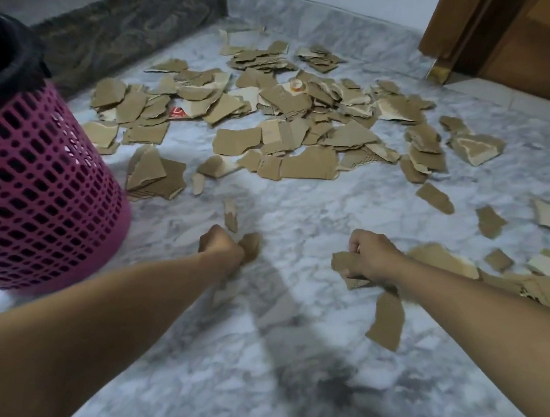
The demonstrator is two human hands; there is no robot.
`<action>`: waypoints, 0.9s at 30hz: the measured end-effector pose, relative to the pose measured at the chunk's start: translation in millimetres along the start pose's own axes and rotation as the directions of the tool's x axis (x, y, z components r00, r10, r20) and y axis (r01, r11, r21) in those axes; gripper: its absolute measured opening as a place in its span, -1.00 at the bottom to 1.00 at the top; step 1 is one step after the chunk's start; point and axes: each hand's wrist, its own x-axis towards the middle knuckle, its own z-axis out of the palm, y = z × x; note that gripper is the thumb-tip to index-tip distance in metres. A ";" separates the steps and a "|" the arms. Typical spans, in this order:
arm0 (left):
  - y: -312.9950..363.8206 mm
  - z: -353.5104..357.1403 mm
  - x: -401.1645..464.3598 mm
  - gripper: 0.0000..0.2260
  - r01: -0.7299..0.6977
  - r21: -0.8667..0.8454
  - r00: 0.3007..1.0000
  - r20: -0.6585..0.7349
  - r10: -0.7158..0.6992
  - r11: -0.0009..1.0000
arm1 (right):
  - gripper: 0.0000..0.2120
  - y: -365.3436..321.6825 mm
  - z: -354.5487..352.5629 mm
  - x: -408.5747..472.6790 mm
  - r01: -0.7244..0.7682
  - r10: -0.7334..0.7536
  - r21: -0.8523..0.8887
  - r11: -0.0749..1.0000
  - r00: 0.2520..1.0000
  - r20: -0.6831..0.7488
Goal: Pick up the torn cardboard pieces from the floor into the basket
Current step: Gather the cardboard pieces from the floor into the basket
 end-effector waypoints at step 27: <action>30.5 22.7 -9.8 -0.65 -0.283 0.203 0.959 0.031 0.283 0.937 | -0.71 85.8 -24.3 -0.4 -0.044 0.048 0.199 0.979 0.999 -0.015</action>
